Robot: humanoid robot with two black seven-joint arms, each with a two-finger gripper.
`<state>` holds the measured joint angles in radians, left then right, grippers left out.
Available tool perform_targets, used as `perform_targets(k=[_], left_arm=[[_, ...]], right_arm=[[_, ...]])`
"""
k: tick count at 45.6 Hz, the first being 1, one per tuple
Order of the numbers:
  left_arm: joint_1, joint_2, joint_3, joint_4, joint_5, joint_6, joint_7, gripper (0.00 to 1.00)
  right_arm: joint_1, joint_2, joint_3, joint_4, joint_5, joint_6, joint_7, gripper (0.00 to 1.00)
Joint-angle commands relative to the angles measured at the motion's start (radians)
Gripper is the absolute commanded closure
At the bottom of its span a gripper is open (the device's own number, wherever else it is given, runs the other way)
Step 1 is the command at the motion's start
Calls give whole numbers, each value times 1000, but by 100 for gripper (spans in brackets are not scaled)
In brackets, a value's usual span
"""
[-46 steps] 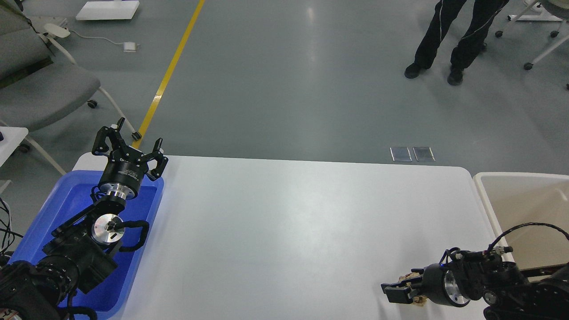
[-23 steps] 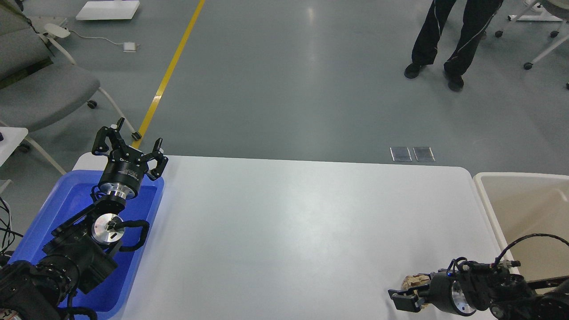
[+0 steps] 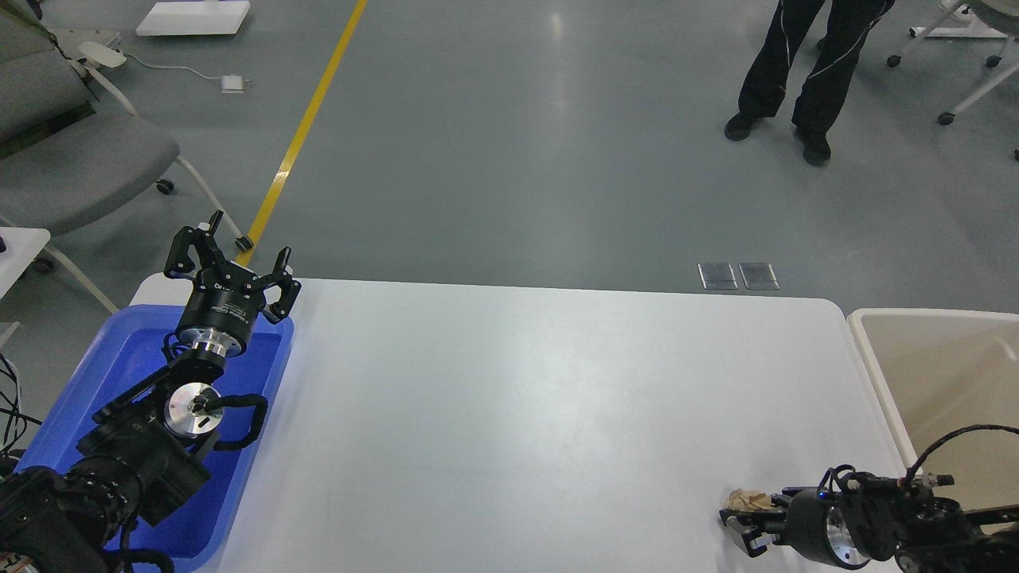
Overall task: Tidy desktop
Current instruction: 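Close the right gripper on the crumpled paper ball, then lift the paper ball with the right gripper over the white bin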
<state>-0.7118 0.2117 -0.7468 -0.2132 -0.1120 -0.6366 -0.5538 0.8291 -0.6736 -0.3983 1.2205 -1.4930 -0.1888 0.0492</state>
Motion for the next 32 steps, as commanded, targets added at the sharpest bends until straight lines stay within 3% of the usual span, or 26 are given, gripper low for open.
perform_targets(k=[1, 14, 32], left_arm=[[0, 0, 0, 0, 0, 0, 0, 0], [0, 0, 0, 0, 0, 0, 0, 0], [0, 0, 0, 0, 0, 0, 0, 0]], right_arm=[[27, -38, 4, 2, 7, 3, 9, 100], [96, -90, -7, 36, 11, 29, 11, 100], [404, -302, 10, 198, 129, 265, 18, 100]])
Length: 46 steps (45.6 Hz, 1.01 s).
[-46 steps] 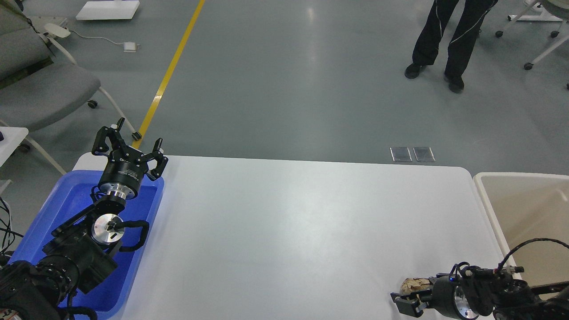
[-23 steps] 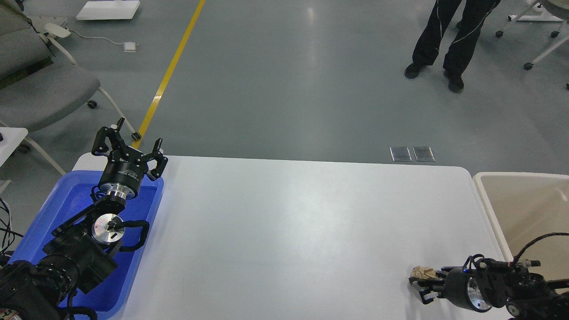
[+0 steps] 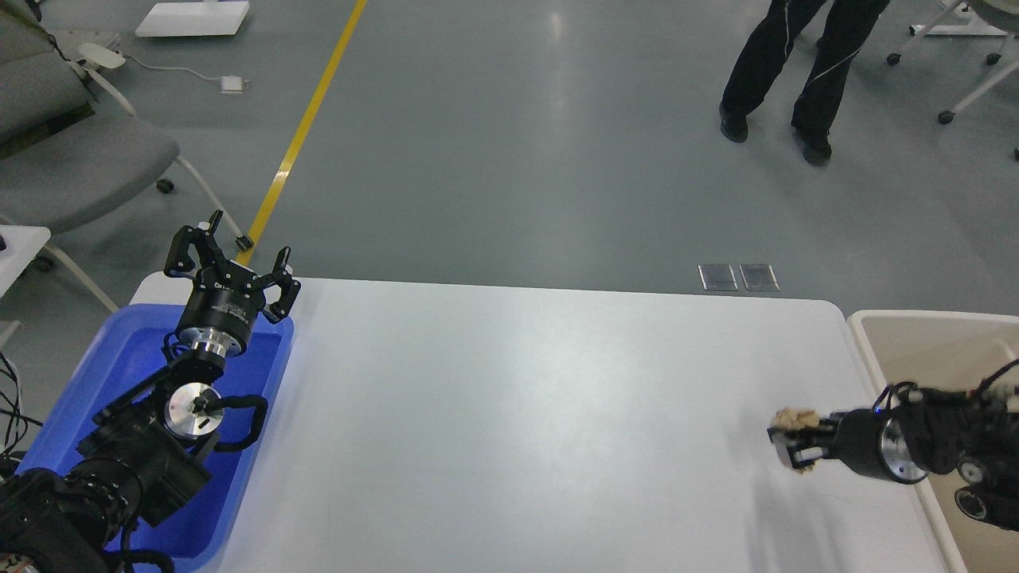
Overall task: Tidy desktop
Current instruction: 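Lift the paper ball with the right gripper over the white bin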
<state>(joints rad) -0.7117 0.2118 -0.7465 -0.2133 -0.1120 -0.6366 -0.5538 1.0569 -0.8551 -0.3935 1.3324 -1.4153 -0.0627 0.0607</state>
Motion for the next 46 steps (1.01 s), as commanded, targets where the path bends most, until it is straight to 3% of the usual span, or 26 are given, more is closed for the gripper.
perform_targets(k=[1, 20, 38, 46], left_arm=[[0, 0, -1, 0, 0, 0, 0, 0], [2, 0, -1, 0, 0, 0, 0, 0], [2, 0, -1, 0, 0, 0, 0, 0], [2, 0, -1, 0, 0, 0, 0, 0]], right_arm=[[199, -131, 5, 93, 52, 156, 7, 100], [584, -262, 16, 137, 101, 469, 11, 100], [609, -328, 21, 123, 107, 494, 10, 100], [548, -377, 22, 18, 180, 466, 18, 100]])
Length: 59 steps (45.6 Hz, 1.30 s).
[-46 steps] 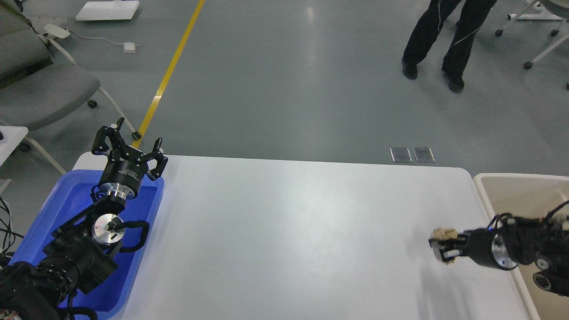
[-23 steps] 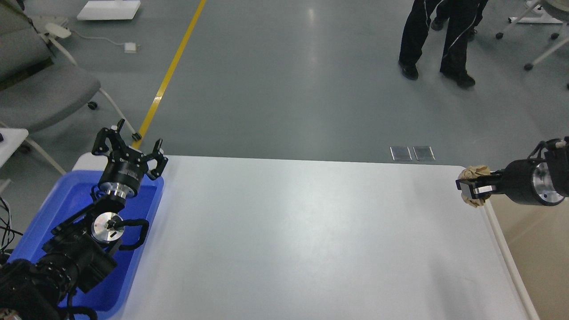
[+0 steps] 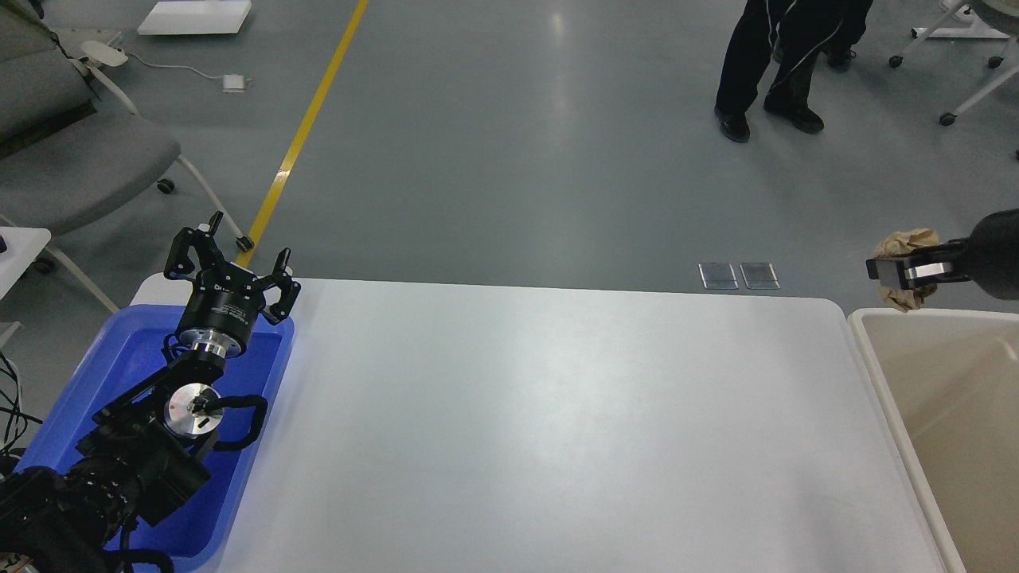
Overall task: Tidy desktop
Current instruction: 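Lift the paper ball with the right gripper over the white bin, then open the right gripper to drop the paper ball into the bin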
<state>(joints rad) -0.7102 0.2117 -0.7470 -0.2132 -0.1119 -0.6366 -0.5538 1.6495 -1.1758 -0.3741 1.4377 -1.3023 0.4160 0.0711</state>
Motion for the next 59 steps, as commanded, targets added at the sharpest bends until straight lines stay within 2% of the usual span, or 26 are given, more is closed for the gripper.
perform_targets(k=[1, 9, 19, 27, 30, 42, 52, 59], left_arm=[[0, 0, 0, 0, 0, 0, 0, 0], [0, 0, 0, 0, 0, 0, 0, 0], [0, 0, 0, 0, 0, 0, 0, 0], [0, 2, 0, 0, 0, 0, 0, 0], [0, 2, 0, 0, 0, 0, 0, 0], [0, 2, 0, 0, 0, 0, 0, 0], [0, 2, 0, 0, 0, 0, 0, 0], [0, 2, 0, 0, 0, 0, 0, 0]], right_arm=[[-57, -61, 3, -106, 87, -20, 10, 100], [-201, -62, 4, -309, 309, -94, 62, 100], [-378, -54, 18, -414, 670, -154, 72, 100], [-595, 37, 58, -526, 863, -264, 160, 100], [-677, 93, 109, -589, 940, -279, 171, 100], [-931, 314, 352, -896, 1017, -269, 161, 100], [-1020, 467, 397, -1112, 1054, -264, 154, 100], [-1051, 585, 399, -1292, 1089, -264, 101, 100]])
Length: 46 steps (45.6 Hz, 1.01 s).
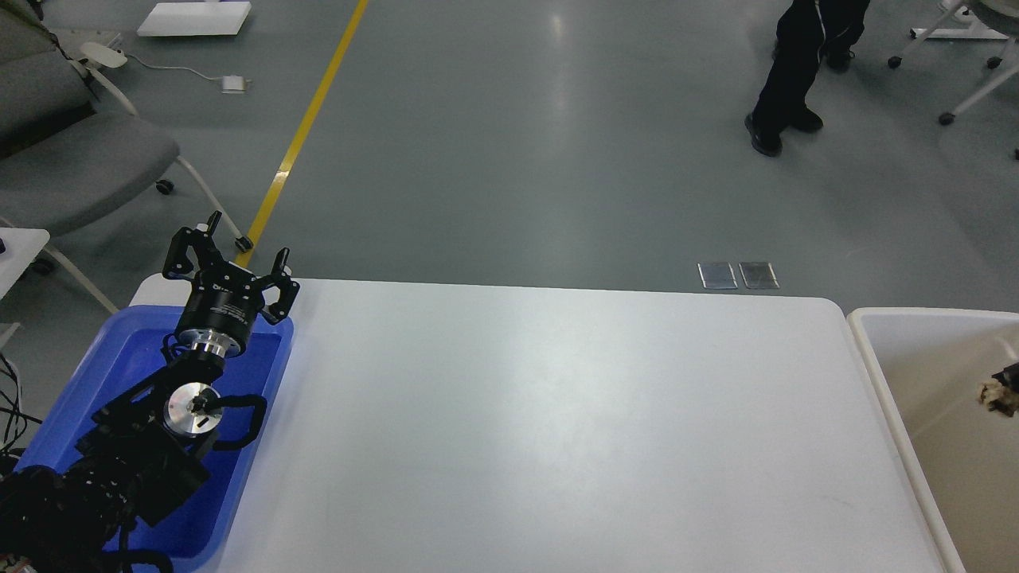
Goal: Tidy desktop
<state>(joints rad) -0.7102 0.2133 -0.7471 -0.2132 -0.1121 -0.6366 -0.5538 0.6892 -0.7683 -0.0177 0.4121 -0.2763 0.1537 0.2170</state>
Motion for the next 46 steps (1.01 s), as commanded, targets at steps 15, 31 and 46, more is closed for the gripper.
perform_targets(k=[15, 31, 46], left_arm=[[0, 0, 0, 0, 0, 2, 0, 0], [0, 0, 0, 0, 0, 2, 0, 0], [0, 0, 0, 0, 0, 2, 0, 0]], right_arm=[[-102, 313, 61, -457, 186, -94, -93, 100], [-96, 307, 56, -455, 187, -101, -91, 100], [-74, 310, 58, -460, 187, -121, -90, 0]])
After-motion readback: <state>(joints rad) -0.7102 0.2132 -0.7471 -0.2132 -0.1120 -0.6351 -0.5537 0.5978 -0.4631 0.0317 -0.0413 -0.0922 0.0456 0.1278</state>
